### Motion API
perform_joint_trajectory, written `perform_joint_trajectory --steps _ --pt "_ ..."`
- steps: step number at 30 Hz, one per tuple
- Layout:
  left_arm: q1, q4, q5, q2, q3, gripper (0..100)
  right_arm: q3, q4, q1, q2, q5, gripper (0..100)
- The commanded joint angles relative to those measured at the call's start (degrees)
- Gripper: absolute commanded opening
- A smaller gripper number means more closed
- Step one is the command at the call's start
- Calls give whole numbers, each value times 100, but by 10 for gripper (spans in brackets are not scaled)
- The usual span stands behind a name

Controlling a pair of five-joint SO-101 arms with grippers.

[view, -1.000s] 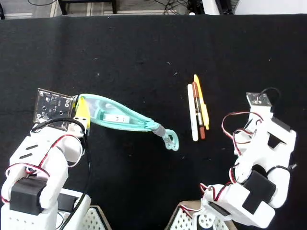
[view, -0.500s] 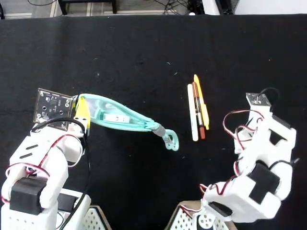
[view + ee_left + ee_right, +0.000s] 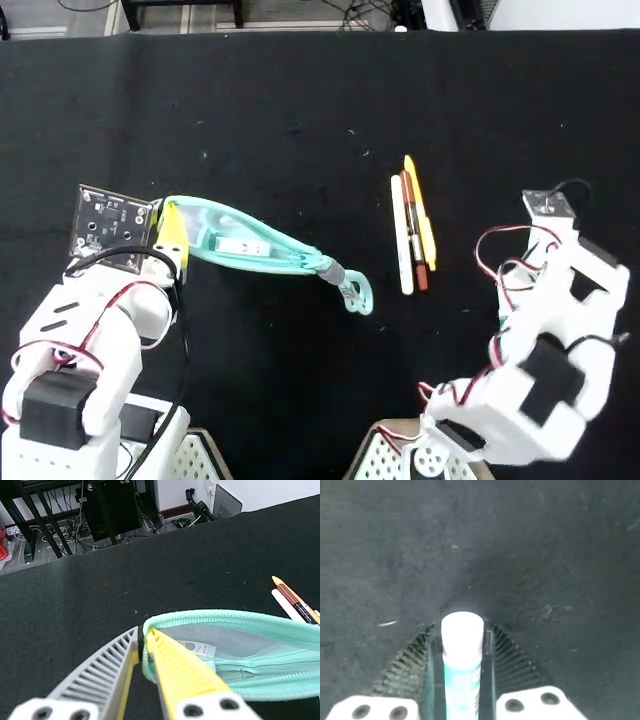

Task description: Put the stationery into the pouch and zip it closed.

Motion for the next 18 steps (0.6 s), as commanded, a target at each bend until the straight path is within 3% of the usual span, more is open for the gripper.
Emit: perform_joint_trajectory --steps 1,6,12,18 --pt "84 352 -9 132 734 30 -127 703 -62 -1323 35 12" --pt "92 343 -9 176 734 31 -127 1705 -501 -3433 -88 12" --pt "92 360 0 158 734 30 -136 1846 -1538 -5622 -1029 12" --pt "92 360 18 176 743 30 -699 1846 -2743 -6519 -2303 12"
